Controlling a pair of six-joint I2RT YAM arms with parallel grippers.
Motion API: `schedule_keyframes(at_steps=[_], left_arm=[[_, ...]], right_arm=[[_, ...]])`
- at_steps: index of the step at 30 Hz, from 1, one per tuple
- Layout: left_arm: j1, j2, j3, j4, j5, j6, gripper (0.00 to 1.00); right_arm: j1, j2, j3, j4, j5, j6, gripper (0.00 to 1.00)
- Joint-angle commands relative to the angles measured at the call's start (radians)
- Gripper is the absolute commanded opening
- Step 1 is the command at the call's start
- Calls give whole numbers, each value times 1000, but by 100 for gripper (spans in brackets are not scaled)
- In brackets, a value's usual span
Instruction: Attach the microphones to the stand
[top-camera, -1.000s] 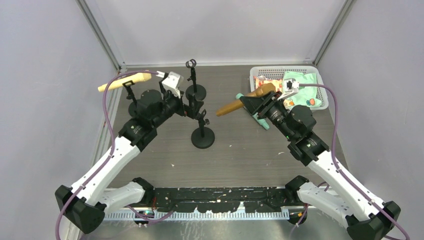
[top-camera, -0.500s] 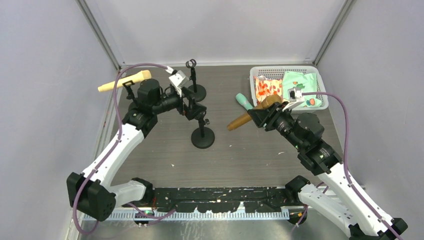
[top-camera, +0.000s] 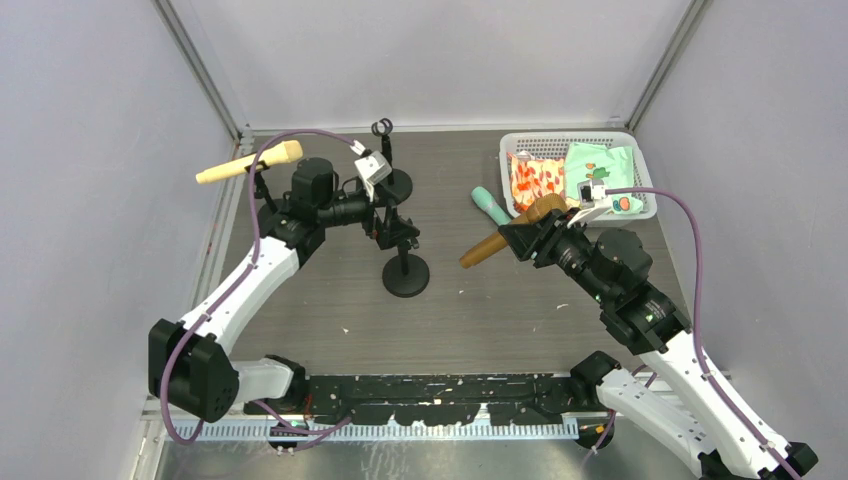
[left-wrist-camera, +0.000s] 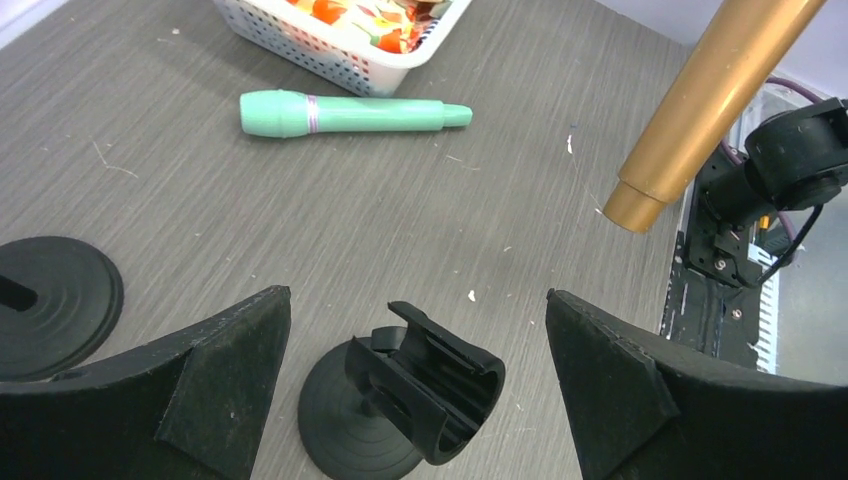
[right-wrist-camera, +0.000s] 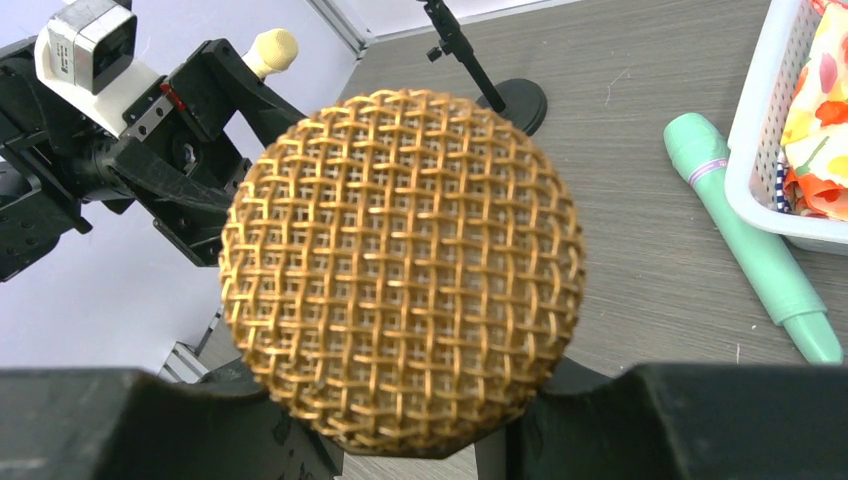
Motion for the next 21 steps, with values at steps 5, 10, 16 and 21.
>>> schedule_keyframes(at_steps=[5,10,16,21], left_arm=[[4,32,-24,-4,90,24,99],[5,80,4,-50,97,48,93],[5,140,65,-134,150,70,70],[5,150,85,-139,166,55,53]], right_arm=[[-1,-14,59,9,13,-18,1],[-2,-18,63,-2,13,-21,1],[-2,-27,65,-11,13,-28,1],[-2,-33,59,-12,48,-29,1]])
